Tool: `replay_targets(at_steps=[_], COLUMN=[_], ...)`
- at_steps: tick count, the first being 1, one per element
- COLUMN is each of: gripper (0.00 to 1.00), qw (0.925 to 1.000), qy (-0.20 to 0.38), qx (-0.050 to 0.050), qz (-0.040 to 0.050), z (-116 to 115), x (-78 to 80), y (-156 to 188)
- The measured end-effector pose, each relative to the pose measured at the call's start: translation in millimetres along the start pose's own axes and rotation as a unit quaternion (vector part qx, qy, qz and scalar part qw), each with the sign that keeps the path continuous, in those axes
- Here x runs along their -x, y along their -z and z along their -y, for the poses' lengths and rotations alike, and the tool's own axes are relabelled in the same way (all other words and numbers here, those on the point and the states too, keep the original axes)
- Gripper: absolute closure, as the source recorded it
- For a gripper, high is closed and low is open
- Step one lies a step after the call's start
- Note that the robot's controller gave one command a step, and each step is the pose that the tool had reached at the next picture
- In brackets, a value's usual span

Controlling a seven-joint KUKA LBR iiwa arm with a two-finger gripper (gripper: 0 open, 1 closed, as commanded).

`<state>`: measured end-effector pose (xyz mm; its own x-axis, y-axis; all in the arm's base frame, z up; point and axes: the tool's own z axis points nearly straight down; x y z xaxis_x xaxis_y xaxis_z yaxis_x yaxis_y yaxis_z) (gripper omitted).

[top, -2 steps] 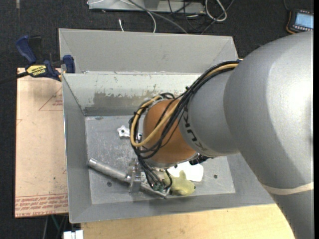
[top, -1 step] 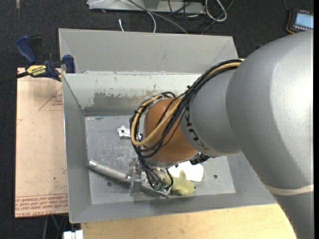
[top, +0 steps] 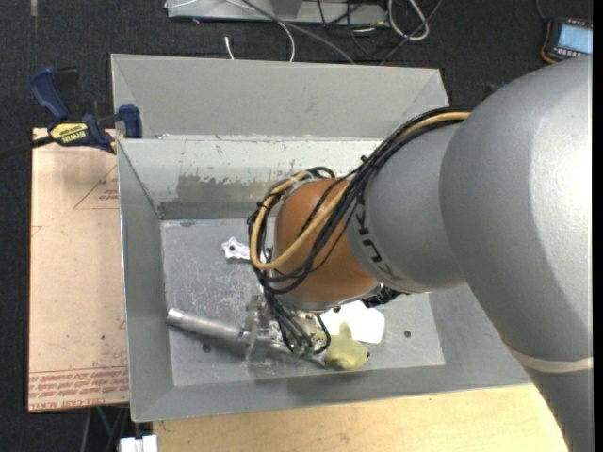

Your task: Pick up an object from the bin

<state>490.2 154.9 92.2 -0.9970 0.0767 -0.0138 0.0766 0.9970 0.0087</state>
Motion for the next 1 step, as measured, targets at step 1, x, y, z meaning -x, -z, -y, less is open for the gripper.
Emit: replay_targets(at_steps=[1], gripper=[1.00], qw=[1.0000], qy=[0.000], qx=[-0.001], qz=[-0.0030], z=[0.3], x=[-1.2], y=[23.1])
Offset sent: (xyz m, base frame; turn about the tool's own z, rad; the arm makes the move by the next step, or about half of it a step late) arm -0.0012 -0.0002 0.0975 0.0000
